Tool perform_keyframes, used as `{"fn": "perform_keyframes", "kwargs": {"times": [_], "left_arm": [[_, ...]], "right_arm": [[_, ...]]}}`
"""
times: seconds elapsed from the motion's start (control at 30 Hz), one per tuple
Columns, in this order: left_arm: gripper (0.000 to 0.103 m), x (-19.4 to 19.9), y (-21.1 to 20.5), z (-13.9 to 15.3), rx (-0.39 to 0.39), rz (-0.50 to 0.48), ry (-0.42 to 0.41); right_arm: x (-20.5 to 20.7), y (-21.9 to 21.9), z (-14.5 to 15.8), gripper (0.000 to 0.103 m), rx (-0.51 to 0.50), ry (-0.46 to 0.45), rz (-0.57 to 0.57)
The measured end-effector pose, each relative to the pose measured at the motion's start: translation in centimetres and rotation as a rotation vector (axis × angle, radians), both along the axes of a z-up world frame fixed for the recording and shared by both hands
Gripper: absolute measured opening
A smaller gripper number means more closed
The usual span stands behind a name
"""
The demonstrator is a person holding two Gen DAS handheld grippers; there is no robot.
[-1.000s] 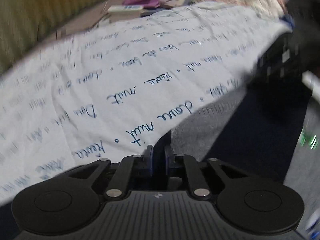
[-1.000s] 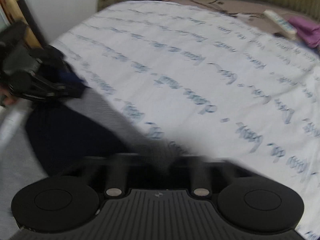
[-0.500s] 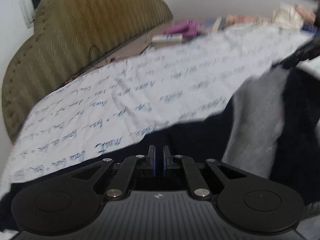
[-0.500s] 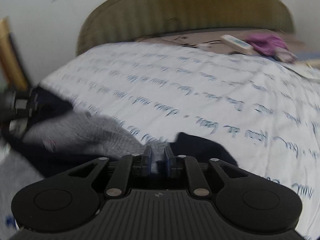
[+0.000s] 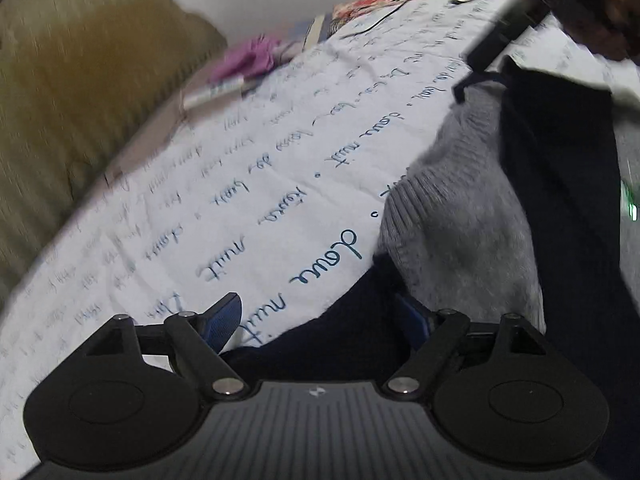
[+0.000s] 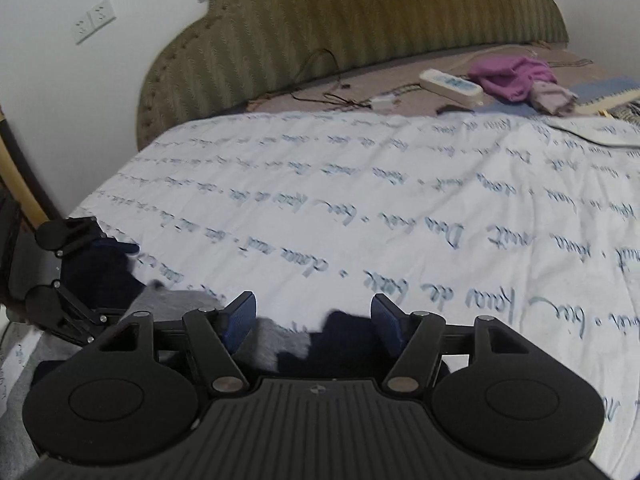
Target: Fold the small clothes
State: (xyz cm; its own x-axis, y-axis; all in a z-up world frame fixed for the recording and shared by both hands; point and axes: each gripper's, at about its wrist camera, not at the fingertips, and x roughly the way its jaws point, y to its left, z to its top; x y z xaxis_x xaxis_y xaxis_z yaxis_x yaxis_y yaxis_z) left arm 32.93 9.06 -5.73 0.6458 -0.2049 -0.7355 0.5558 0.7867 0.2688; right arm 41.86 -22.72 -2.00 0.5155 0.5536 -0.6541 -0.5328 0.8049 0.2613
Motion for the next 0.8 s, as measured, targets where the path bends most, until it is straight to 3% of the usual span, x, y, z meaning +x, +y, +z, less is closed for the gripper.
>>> {"fn": "perform_keyframes", "kwargs": {"times": [0.03,0.07,0.2,0.33,0.37,0.4,0.43,0.53,0.63,0.73,0.77,0.8], "left_arm": [[0.054,1.0,0.6,0.4,-0.075,0.028,0.082],[0.033,1.7,1.2,0.6,-0.154,0.044,0.161],[0.031,0.9,0.9,0.9,-0.142,0.032,0.217],[0.031,1.7,1.9,0.6,-0.230,0.092,0.294],[0.027,1.4,1.7,0.8,-0.216,0.089,0.279],[0.013,1.0,1.3,0.9,-0.190,0.080,0.246],[0.009,0.5,0.9,1.0,-0.169,0.069,0.219],[0.007,-0.7,-0.3,1.4,-0.082,0.057,0.136],[0.006,-0.6,-0.1,2.5,-0.030,0.135,0.028],[0.006,0.3,2.3,4.9,-0.106,0.234,-0.028],[0.006,0.5,2.8,5.5,-0.142,0.238,-0.019],[0.006,0.5,3.1,5.9,-0.154,0.234,-0.027]], "right_arm": [[-0.1,-0.2,-0.2,0.068,-0.002,0.005,-0.005],[-0.3,-0.3,-0.4,0.068,-0.001,0.007,-0.007],[-0.8,-0.9,-0.5,0.068,0.033,0.006,-0.018],[-0.7,-0.8,-0.5,0.068,0.048,0.012,-0.008],[-0.6,-0.6,-0.5,0.068,0.044,0.012,-0.006],[-0.7,-0.4,-0.4,0.068,0.042,0.008,0.000],[-0.7,-0.4,-0.3,0.068,0.039,0.001,0.009],[-0.3,0.2,-0.1,0.070,-0.025,-0.031,0.043],[1.3,1.4,-1.0,0.074,-0.179,0.000,0.119],[2.4,2.8,-1.9,0.075,-0.267,0.039,0.188],[2.6,3.2,-2.1,0.067,-0.274,0.064,0.216],[2.6,3.7,-2.2,0.047,-0.279,0.090,0.254]]}}
